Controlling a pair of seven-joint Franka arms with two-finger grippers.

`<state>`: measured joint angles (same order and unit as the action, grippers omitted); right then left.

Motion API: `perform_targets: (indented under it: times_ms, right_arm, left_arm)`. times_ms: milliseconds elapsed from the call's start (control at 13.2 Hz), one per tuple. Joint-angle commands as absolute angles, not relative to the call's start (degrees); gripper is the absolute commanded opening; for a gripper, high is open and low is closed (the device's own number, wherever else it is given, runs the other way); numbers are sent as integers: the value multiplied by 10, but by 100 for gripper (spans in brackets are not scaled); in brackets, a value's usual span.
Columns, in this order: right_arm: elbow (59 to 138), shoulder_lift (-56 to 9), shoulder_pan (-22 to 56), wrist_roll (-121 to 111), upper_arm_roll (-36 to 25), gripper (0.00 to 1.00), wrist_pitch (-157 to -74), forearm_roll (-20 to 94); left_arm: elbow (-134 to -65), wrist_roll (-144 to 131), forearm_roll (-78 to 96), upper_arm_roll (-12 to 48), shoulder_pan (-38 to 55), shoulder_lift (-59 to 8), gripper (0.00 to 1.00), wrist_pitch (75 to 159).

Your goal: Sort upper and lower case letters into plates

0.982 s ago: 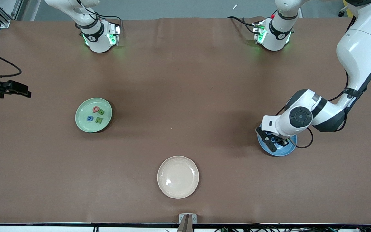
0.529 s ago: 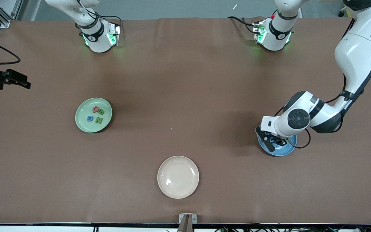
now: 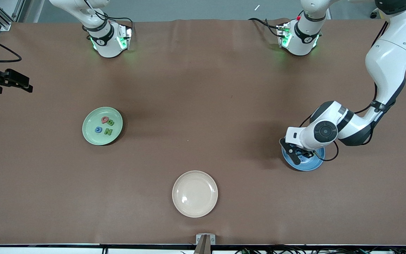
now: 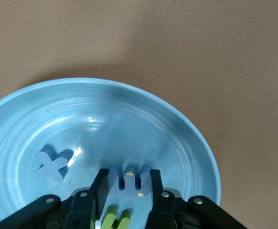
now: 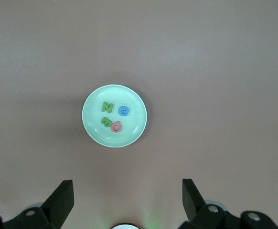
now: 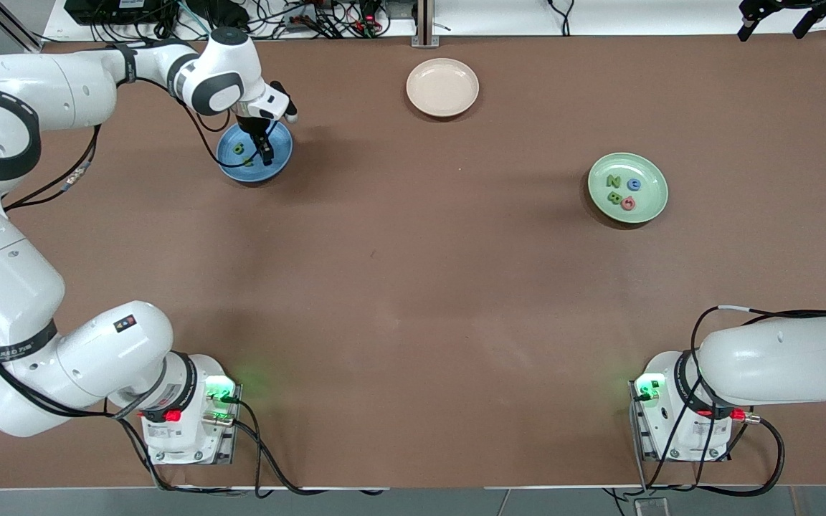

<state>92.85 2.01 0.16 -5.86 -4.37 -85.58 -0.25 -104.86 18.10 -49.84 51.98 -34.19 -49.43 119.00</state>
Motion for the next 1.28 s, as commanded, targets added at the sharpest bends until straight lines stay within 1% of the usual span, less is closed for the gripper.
perform_targets:
  times_ms: [0,76,151,227,302,453,604,680,831,906,1057,1133,1208]
  right_arm:
    - [959,51,-11,-53,-35,100,-862,-2]
    - [965,59,-12,-53,-36,100,-863,-2]
    - [976,68,-12,-53,-36,100,-867,-2]
    - [981,71,-12,-53,-36,100,-869,-2]
    - [981,73,-12,-53,-36,100,-867,-2]
    - [981,76,-13,-53,-38,100,-866,-2]
    - [982,76,-13,-53,-38,100,-865,-2]
    - [981,77,-13,-53,-39,100,-865,-2]
    - [980,78,-13,-54,-39,100,-875,-2]
    - [980,78,-13,-54,-39,100,-879,-1]
    - [981,78,-11,-54,-39,100,-879,-1]
    - [981,78,-11,-54,-38,100,-880,-1]
    - [981,78,-10,-54,-38,100,-881,-1]
  left_arm:
    - [-1050,184,-500,519,-348,-484,72,1186]
    - [-1049,184,-490,520,-348,-478,100,1186]
    - [-1049,183,-477,523,-356,-470,100,1185]
    - [-1049,182,-459,541,-376,-460,100,1178]
    - [-1049,179,-451,571,-401,-459,100,1159]
    - [-1047,178,-449,653,-480,-458,100,1110]
    - [-1046,135,-433,726,-539,-459,100,1055]
    - [-1045,99,-427,745,-556,-459,100,1040]
    - [-1030,-30,-391,762,-582,-459,100,1029]
    - [-1030,-66,-371,769,-585,-447,100,1024]
    - [-1030,-48,-333,765,-578,-376,100,1027]
    - [-1030,-18,-284,755,-577,-354,100,1033]
    - [-1032,8,-248,731,-569,-310,100,1047]
